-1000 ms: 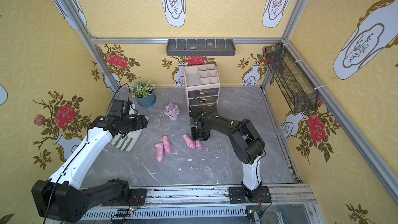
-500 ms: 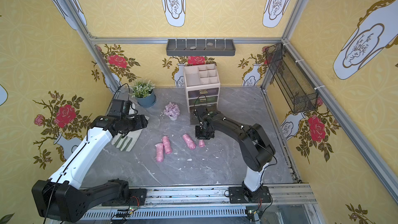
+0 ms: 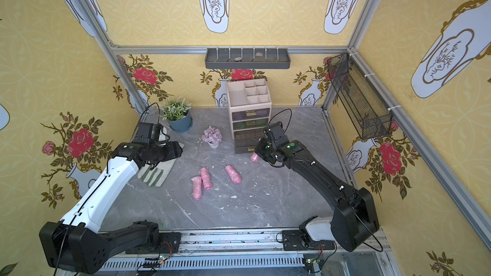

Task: Sort the rolls of trash bags by color and place them into the drawer
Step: Pick up the roll of trash bags from the center of the board, then place the roll of trash bags in the drawer.

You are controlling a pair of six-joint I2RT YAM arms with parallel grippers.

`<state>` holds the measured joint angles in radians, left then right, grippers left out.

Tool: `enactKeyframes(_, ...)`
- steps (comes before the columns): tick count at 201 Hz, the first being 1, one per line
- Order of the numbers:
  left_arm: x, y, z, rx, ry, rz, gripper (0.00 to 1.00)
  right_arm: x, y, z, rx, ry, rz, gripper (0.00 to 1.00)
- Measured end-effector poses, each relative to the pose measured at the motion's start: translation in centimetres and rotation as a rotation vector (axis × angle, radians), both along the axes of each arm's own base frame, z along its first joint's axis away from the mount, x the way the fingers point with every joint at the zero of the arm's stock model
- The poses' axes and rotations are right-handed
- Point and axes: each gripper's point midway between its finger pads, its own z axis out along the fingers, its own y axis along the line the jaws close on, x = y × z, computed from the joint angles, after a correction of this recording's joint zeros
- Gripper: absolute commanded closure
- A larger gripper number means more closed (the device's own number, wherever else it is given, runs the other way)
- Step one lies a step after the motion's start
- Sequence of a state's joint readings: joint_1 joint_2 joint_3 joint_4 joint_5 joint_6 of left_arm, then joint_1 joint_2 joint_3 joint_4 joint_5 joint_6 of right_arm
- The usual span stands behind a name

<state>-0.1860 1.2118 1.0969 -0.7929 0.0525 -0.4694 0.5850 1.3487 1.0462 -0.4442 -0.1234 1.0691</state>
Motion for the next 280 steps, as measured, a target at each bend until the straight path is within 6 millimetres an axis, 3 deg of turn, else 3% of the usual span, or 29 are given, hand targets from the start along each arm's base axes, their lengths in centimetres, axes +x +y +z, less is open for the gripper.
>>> enactKeyframes(61,0.2,0.0,0.1,-0.007,-0.008,0.001,0.24,5.8,1.7,0.7,0.187,-0.012,-0.262,0.81)
enactKeyframes(89,0.3,0.1,0.2,-0.009,-0.013,0.004,0.24,7.7,1.7,-0.4,0.236,0.017,-0.359,0.8)
enactKeyframes(197,0.4,0.2,0.3,-0.014,-0.016,0.009,0.24,12.3,0.6,-6.9,0.341,0.14,-0.535,0.79)
enactKeyframes(280,0.4,0.2,0.4,-0.025,-0.018,0.007,0.24,15.4,1.2,-8.1,0.372,0.139,-0.531,0.76)
